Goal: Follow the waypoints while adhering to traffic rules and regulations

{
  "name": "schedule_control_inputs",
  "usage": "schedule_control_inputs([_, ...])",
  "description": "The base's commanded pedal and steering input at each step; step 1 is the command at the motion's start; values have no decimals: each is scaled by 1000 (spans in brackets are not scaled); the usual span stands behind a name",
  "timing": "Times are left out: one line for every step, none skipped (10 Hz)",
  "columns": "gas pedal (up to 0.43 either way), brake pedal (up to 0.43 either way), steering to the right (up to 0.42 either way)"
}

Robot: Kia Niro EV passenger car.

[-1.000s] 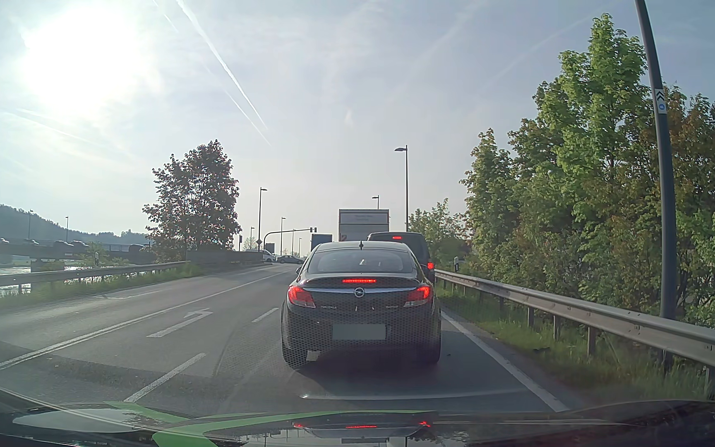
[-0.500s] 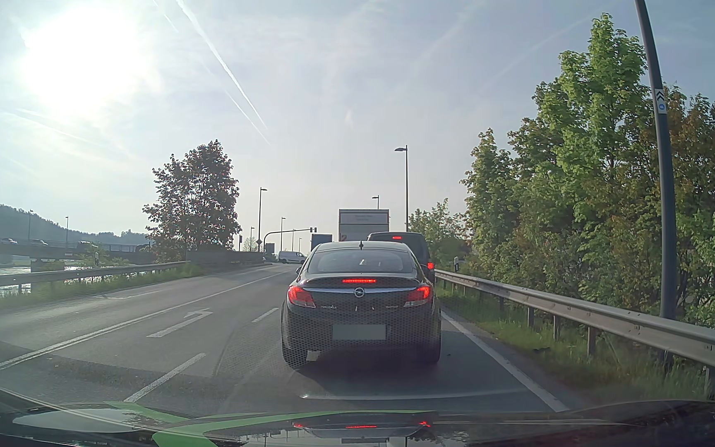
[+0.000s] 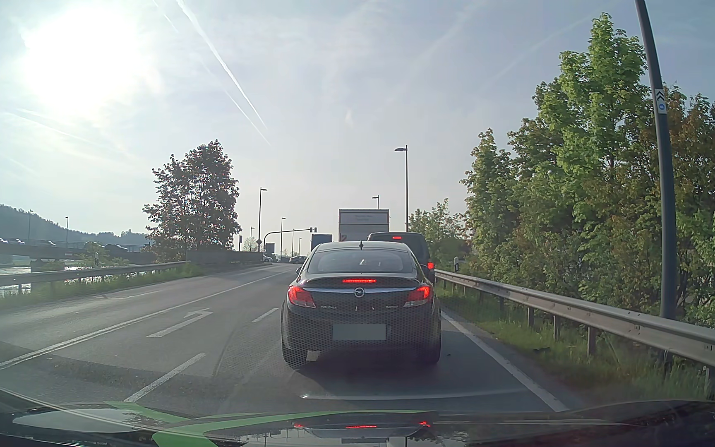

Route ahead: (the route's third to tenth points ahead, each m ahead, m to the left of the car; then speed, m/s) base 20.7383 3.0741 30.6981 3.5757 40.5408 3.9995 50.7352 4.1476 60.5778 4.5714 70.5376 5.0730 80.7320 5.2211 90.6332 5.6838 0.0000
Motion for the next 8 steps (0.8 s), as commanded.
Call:
schedule_control_inputs([0,274,0])
schedule_control_inputs([0,268,0])
schedule_control_inputs([0,268,1])
schedule_control_inputs([0,268,0])
schedule_control_inputs([0,274,0])
schedule_control_inputs([0,268,1])
schedule_control_inputs([0,274,0])
schedule_control_inputs([0,268,0])
